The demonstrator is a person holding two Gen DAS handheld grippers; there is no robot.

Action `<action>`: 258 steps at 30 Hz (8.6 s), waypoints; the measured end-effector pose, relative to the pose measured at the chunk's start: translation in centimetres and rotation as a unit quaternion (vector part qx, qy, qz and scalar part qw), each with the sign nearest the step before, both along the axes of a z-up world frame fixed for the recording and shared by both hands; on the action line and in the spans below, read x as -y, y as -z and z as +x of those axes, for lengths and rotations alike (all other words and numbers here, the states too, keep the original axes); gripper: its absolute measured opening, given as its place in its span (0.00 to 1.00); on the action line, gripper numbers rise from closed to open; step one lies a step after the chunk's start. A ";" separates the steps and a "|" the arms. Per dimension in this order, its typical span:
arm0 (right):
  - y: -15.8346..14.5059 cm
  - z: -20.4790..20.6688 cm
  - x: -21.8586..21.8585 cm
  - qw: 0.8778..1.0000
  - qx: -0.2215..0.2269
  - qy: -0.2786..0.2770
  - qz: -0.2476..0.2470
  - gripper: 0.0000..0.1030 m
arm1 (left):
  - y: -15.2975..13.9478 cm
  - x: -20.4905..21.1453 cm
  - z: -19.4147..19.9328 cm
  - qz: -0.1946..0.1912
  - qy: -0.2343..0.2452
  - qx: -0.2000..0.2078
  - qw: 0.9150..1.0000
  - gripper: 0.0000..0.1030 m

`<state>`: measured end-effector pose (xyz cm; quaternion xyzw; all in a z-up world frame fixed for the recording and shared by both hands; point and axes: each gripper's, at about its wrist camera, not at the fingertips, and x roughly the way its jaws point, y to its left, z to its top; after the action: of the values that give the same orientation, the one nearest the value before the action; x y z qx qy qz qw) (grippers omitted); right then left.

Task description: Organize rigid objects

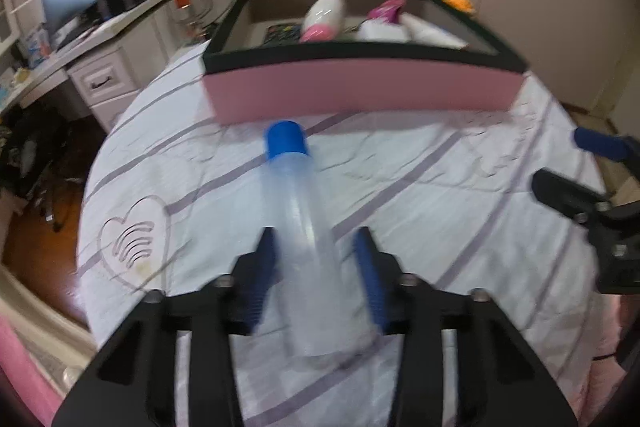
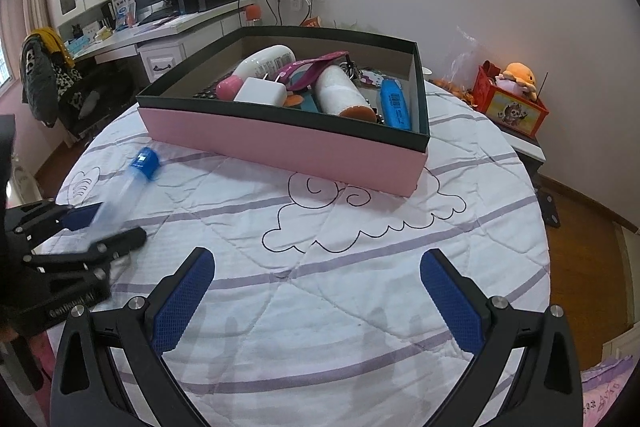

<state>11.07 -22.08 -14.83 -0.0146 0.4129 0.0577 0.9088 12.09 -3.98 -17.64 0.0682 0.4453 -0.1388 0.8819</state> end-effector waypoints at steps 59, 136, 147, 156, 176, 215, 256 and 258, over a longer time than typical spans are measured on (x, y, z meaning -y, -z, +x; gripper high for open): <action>-5.5 -0.5 1.6 0.998 0.063 0.020 0.008 1.00 | -8.6 2.0 -0.9 -0.016 0.054 0.083 0.995 0.26; -15.0 -6.0 -3.6 0.980 0.200 0.015 0.017 1.00 | -18.9 -3.0 -6.1 0.014 -0.058 0.234 0.971 1.00; -16.9 -9.6 -4.5 0.974 0.223 0.027 0.036 1.00 | -20.4 -4.7 -10.2 -0.011 -0.083 0.253 0.964 1.00; -17.1 -9.4 -5.1 0.974 0.224 0.017 0.030 1.00 | -20.3 -4.9 -9.5 -0.019 -0.089 0.249 0.964 1.00; -18.3 -0.1 -2.3 0.974 0.226 0.018 0.014 1.00 | -20.6 -0.7 1.2 0.000 -0.077 0.245 0.967 1.00; -21.9 -8.4 -4.9 0.953 0.303 0.022 -0.006 1.00 | -23.5 -3.9 -8.0 -0.037 -0.106 0.328 0.938 1.00; -21.7 -10.4 -5.8 0.951 0.309 0.019 -0.013 1.00 | -24.3 -4.5 -9.9 -0.029 -0.112 0.335 0.935 1.00; -21.7 -10.4 -5.8 0.951 0.308 0.019 -0.013 1.00 | -24.2 -4.5 -9.8 -0.031 -0.110 0.334 0.935 1.00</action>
<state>0.70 -16.29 6.85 -0.0352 0.1134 0.0274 0.9925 2.30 0.47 6.51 0.0339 0.1248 -0.0240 0.9913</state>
